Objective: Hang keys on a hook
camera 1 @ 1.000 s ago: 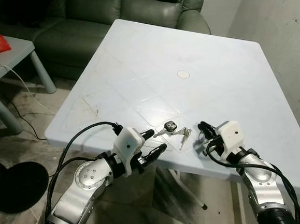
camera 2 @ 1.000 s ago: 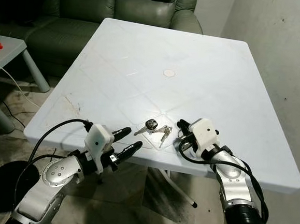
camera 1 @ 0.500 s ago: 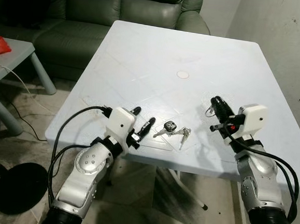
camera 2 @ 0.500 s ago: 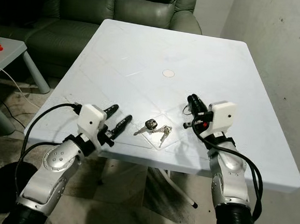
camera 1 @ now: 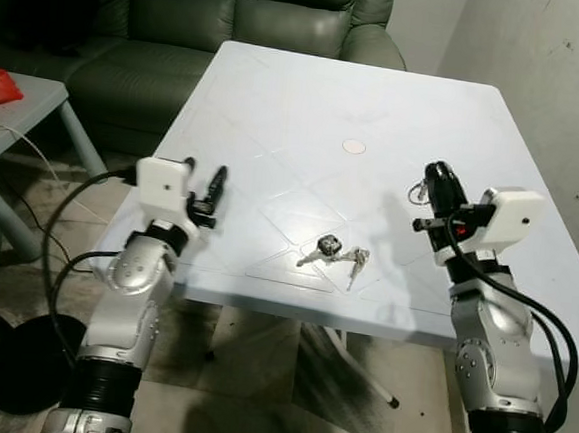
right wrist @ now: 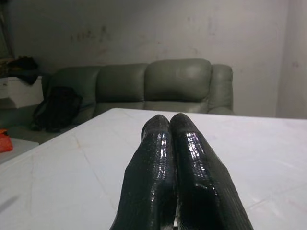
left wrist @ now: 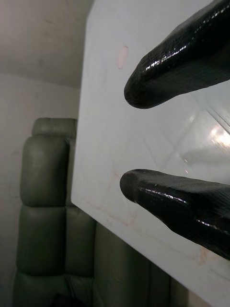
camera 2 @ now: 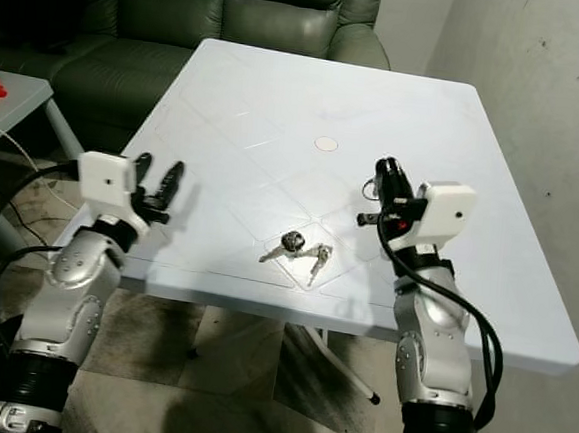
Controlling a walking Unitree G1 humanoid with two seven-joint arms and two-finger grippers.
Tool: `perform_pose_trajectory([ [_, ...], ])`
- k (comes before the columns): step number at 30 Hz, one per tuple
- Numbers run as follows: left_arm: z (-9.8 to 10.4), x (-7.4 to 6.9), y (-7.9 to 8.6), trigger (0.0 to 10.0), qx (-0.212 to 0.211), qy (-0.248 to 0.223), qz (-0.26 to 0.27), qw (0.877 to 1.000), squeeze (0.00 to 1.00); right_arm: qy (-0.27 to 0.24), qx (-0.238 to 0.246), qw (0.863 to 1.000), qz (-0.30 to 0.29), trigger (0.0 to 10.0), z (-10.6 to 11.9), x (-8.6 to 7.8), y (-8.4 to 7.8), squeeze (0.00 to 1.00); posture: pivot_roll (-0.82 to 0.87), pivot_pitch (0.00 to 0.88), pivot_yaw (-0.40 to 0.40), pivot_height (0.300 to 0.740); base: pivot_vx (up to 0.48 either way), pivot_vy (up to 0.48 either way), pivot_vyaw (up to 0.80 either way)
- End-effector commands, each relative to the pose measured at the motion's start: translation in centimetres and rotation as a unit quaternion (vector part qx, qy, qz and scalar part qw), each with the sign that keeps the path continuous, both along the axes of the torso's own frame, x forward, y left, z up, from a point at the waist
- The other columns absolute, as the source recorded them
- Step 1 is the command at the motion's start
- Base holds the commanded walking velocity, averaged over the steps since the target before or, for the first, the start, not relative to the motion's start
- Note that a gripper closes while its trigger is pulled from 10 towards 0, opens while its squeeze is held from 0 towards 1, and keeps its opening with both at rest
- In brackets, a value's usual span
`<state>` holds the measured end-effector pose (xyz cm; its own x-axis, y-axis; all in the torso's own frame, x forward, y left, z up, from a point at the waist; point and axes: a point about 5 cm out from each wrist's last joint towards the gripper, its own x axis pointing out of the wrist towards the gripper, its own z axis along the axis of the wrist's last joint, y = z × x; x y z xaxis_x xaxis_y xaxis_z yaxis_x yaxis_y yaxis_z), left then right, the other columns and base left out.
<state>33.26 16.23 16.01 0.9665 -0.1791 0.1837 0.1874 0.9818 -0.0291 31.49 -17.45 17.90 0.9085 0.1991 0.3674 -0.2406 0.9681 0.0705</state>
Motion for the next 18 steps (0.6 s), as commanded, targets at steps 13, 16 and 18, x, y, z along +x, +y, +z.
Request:
perform_pose_trajectory([
  [13, 1.1, 1.9, 1.8, 10.0, -0.002, 0.003, 0.031, 1.0, 0.0, 0.017, -0.012, 0.999, -0.027, 10.0, 0.6, 0.5, -0.1, 0.0, -0.15, 0.0, -0.028, 0.74, 0.0, 0.0, -0.46],
  [16, 1.0, 2.0, 1.9, 10.0, -0.004, 0.007, 0.031, 0.999, 0.0, 0.019, -0.014, 0.999, -0.027, 10.0, 0.5, 0.5, 0.0, 0.0, -0.14, 0.0, -0.032, 0.74, 0.0, 0.0, -0.75],
  [18, 1.0, 2.0, 2.0, 10.0, -0.005, 0.01, 0.032, 0.999, 0.0, 0.02, -0.015, 0.999, -0.026, 10.0, 0.5, 0.5, 0.1, 0.0, -0.14, 0.0, -0.033, 0.74, 0.0, 0.0, -0.75],
])
